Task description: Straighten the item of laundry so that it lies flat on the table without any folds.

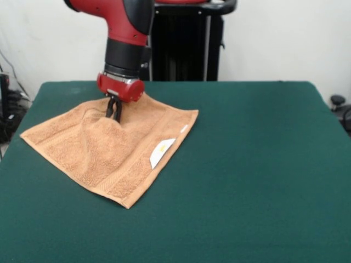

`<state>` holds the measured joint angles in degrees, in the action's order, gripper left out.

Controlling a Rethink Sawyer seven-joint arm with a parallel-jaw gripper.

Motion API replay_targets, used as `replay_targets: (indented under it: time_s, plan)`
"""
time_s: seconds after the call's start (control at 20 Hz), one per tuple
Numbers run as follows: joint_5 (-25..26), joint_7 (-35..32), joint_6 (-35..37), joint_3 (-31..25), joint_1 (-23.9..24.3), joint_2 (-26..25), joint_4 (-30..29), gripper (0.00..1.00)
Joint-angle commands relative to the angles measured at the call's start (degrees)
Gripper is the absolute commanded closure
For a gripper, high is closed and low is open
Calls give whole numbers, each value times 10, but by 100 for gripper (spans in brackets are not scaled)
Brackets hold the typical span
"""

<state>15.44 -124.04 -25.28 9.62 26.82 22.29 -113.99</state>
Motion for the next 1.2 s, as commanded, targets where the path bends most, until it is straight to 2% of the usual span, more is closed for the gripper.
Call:
replay_targets:
  time_s: [0.05,0.7,1.2]
  plan:
    - [-57,-128,103,-129,-62,-91,-69,100]
    - [-83,-108,69,-97,-97,-89,-78,100]
    - [-54,-97,70,-99,-62,-87,-83,100]
